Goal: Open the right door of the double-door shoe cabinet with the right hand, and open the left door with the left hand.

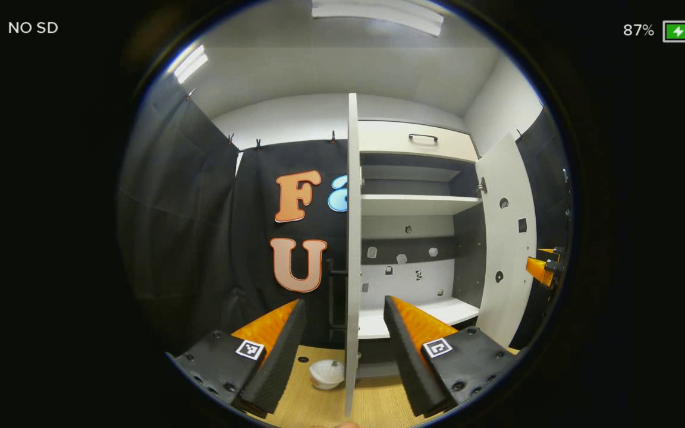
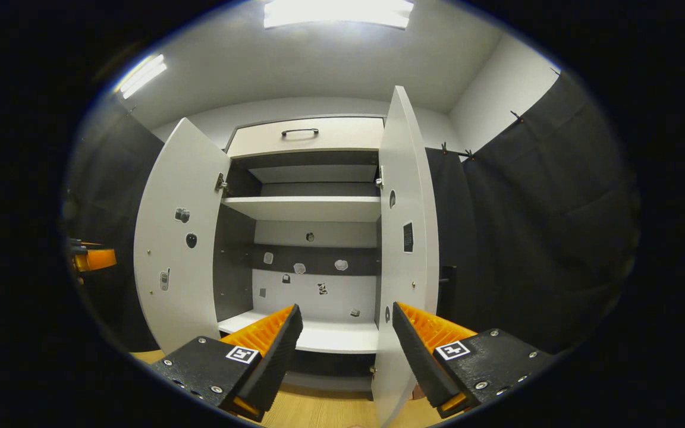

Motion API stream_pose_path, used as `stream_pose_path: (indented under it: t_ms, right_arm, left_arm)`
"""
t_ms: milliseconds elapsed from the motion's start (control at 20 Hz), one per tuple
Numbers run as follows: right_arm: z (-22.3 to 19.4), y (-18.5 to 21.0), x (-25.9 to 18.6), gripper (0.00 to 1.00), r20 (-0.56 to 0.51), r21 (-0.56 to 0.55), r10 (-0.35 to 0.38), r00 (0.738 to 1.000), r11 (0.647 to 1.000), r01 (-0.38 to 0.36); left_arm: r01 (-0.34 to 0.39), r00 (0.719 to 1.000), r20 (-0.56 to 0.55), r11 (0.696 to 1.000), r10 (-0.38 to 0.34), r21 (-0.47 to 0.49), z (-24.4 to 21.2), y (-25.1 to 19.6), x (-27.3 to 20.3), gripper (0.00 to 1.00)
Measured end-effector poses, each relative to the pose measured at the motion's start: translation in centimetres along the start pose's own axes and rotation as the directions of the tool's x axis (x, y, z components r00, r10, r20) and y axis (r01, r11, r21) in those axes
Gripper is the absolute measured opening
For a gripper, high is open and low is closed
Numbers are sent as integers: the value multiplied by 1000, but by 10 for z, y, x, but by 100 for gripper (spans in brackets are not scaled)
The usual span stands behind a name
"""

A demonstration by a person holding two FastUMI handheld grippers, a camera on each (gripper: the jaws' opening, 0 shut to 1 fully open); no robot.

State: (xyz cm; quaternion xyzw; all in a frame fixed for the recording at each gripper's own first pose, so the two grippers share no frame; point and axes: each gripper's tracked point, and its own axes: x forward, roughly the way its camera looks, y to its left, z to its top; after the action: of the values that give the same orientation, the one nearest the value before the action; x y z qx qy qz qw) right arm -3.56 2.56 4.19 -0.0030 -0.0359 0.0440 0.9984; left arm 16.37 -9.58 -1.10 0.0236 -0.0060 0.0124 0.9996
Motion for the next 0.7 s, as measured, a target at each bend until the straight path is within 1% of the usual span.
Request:
stream_pose_path:
  t_ms: [50, 400, 700]
  right_arm:
    - [0, -1, -1, 92, 1, 3, -1, 1000, 1000, 1]
    - [-5, -9, -1, 92, -8, 8, -8, 1000, 1000, 8]
    - [-8, -13, 2, 92, -14, 11, -11, 1000, 1000, 11]
  left_arm:
    - [2, 1000, -1, 1000, -2, 2, 0, 0, -1, 81]
    - [-6, 1000, 1, 1000, 6, -3, 2, -1, -1, 81]
    - [-14, 1000, -24, 1000, 14, -5, -2, 0, -4, 81]
